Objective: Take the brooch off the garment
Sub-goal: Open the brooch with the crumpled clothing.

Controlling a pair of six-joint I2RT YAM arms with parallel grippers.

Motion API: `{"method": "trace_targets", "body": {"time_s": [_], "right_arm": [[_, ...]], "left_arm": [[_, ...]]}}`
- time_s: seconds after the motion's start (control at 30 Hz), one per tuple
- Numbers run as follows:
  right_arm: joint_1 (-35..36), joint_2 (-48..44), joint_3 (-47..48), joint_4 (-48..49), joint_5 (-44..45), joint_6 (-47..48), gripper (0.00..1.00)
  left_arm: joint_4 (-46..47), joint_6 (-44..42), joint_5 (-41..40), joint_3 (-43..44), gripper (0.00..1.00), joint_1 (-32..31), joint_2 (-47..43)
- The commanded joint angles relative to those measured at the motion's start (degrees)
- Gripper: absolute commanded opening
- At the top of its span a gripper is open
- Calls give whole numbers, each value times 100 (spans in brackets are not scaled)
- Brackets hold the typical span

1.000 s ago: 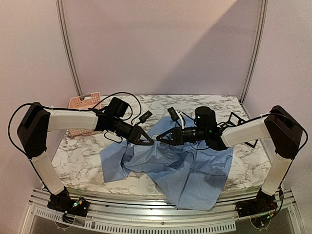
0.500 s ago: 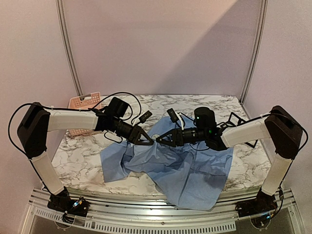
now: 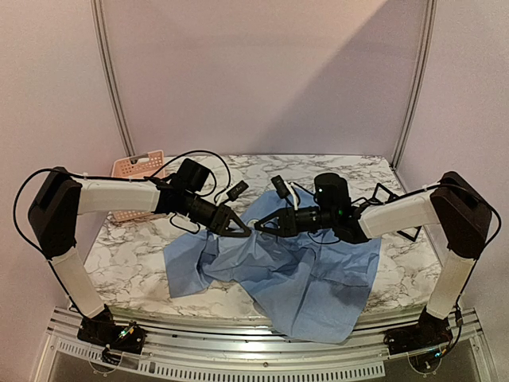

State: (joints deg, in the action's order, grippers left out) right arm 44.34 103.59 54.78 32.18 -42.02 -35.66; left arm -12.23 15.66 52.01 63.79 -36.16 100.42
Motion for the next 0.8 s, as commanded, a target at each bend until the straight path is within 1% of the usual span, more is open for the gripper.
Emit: {"method": "trace_targets", "body": {"time_s": [0.0,0.07,0.23,0.67,0.77], "right_arm": [[31,161,112,-76,15,31,18],[33,178,118,-100,16,31,16],[61,222,133,-196,60,77,15],[75,313,200,-248,117,5,0],[70,375,258,-327,122,-50,0]], "left_arm": [[80,-61,16,99,0,-75,-16],[82,-61,13,99,0,-75,-28],[89,-54,9,99,0,-75,-34],[102,-52,8,90,0,-82,-57],[111,-62,10,81,0,-91,-60]]}}
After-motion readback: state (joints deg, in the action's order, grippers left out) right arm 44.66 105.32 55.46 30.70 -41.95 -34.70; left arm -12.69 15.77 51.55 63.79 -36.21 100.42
